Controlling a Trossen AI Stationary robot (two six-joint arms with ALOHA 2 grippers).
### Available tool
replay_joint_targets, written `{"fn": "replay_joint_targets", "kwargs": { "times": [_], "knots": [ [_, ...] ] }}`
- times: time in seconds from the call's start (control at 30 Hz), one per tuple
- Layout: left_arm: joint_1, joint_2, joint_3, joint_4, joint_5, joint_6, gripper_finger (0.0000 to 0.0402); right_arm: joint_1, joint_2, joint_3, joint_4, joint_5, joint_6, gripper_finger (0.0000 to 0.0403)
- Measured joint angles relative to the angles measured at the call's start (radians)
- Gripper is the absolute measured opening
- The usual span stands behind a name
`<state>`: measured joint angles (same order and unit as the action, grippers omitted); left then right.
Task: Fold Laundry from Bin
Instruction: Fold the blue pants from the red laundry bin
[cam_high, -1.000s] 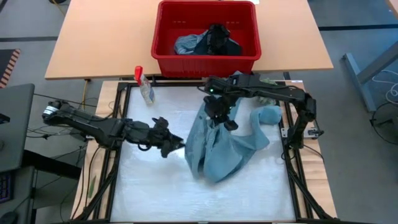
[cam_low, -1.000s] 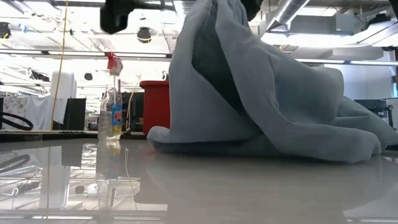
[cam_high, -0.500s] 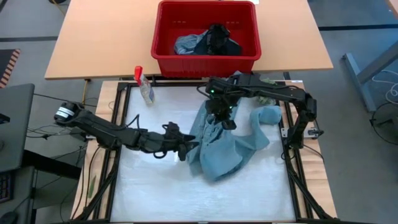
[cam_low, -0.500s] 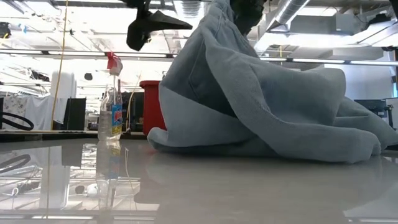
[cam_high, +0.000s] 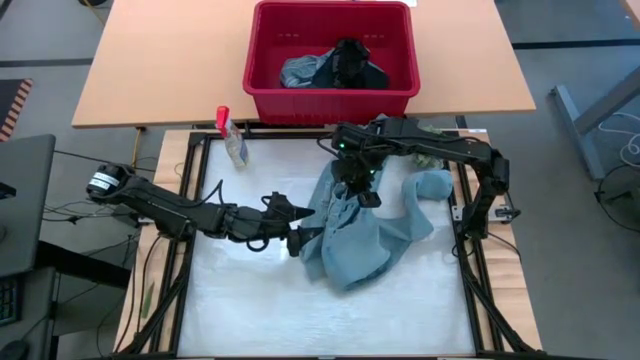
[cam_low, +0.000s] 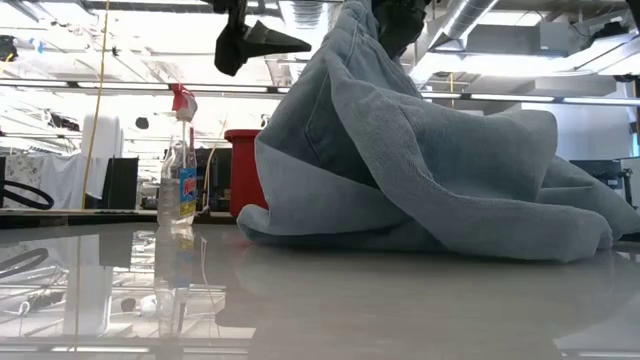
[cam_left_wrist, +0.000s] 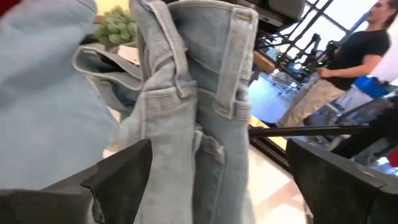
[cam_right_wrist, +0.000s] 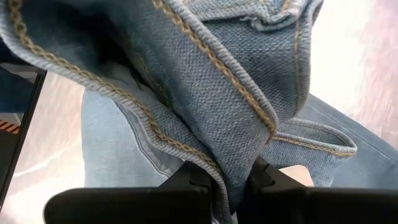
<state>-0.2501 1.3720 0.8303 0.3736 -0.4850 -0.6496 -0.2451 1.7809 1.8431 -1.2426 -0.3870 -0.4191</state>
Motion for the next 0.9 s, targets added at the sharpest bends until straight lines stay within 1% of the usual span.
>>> {"fn": "replay_joint_targets", "kwargs": {
  "times": [0.27, 0.6, 0.7, 0.83, 0.9],
  "knots": [
    [0.000, 0.003, 0.000, -0.091, -0.100, 0.007, 0.0359, 0.000, 0.000, 0.000, 0.004, 0.000, -0.007, 0.0052],
    [0.027, 0.004, 0.000, -0.089, -0.099, 0.036, 0.0359, 0.000, 0.000, 0.000, 0.024, 0.021, -0.007, 0.0052],
    [0.056, 0.014, 0.000, -0.090, -0.058, 0.029, 0.0359, 0.000, 0.000, 0.000, 0.027, 0.024, -0.007, 0.0052],
    [0.100, 0.046, 0.002, -0.023, 0.093, 0.024, 0.0359, 0.000, 0.000, 0.000, 0.027, 0.024, 0.000, 0.0052],
    [0.115, 0.073, 0.003, -0.001, 0.148, 0.018, 0.0359, 0.000, 0.000, 0.000, 0.026, 0.024, 0.000, 0.0052]
  ]
}}
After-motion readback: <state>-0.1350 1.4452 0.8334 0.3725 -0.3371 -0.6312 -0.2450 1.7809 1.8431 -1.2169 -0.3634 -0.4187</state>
